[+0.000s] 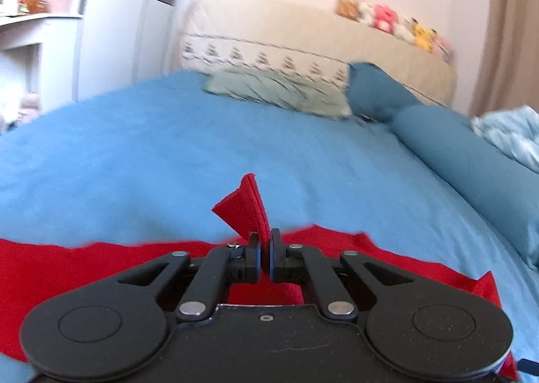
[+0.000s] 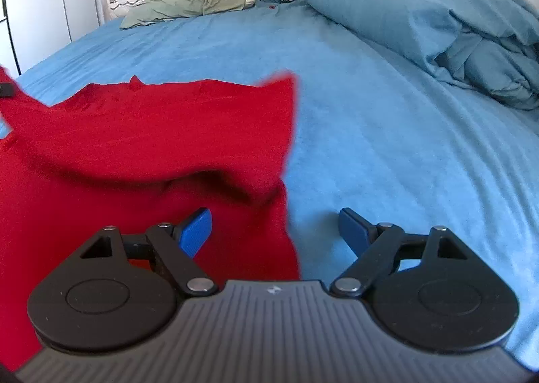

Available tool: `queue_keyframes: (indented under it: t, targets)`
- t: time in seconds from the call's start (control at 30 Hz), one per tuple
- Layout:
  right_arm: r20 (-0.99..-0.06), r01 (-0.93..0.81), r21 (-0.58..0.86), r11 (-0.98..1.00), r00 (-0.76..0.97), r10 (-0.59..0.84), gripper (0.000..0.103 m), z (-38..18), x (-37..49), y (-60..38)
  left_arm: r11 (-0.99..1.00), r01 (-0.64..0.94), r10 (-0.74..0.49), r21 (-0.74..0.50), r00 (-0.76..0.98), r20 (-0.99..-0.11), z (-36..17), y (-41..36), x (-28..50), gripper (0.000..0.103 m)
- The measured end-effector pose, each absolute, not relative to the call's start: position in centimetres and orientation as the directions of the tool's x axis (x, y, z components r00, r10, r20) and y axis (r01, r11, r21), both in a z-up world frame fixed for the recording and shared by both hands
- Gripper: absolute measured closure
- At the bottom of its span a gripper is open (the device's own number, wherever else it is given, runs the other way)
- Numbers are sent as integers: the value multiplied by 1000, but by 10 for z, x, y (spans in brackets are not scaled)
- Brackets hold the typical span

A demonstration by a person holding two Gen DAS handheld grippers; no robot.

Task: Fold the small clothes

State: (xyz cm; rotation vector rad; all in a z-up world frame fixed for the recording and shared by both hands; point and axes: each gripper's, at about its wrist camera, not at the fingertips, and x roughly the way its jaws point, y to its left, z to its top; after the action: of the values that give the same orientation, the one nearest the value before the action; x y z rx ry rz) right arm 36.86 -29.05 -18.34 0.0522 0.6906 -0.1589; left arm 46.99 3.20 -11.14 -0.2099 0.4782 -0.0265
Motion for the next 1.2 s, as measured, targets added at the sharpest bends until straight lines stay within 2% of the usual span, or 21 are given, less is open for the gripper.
queue_keyframes:
  t: [0.17,0.27,0.37,0.47,0.57,0.6,0.67,0.7,0.73,0.8,0.93,1.03,1.1,1.2]
  targets:
    - [-617,198,-69,978,762,-197,6,-185,386,-286,971,-61,-71,-232,851,-520,-136,60,468,99]
    - [-601,283,-140,949,737,-308,6,-186,388,-299,970,-68,-71,-233,838,-541,-145,65,466,99]
    - [-627,283,-86,955,729,-273,5,-188,384,-317,971,-72,-76,-229,813,-578,-155,72,461,98]
    - [-624,248,-114,962,736,-264,5,-188,382,-318,971,-81,-79,-226,782,-618,-164,83,452,95]
    - [-635,211,-121,970,735,-239,5,-186,381,-320,980,-93,-44,-176,759,-649,-166,94,431,87]
    - [-642,198,-121,973,732,-229,5,-186,379,-319,986,-97,-16,-136,757,-653,-163,96,422,83]
    - [-650,170,-122,978,731,-208,4,-182,368,-318,994,-104,61,-30,773,-631,-155,97,402,82]
    - [-645,151,-127,980,738,-198,4,-179,361,-316,995,-95,77,4,789,-610,-150,97,394,73]
    - [-634,142,-131,981,749,-193,4,-175,353,-313,996,-89,86,25,805,-587,-143,97,386,55]
    - [-588,87,-82,993,800,-119,3,-163,342,-303,998,-56,57,18,831,-553,-131,95,380,39]
    - [-561,-36,17,999,827,39,3,-157,366,-264,999,12,-38,-50,839,-543,-124,74,402,39]
    - [-577,-32,58,998,815,60,4,-169,392,-249,997,46,-73,-64,850,-522,-132,56,421,37]
    - [-633,30,69,997,774,21,5,-185,407,-255,997,37,-67,-66,833,-549,-142,54,435,37]
    - [-628,13,112,994,776,61,6,-191,400,-269,998,9,-45,-63,798,-601,-159,57,450,37]
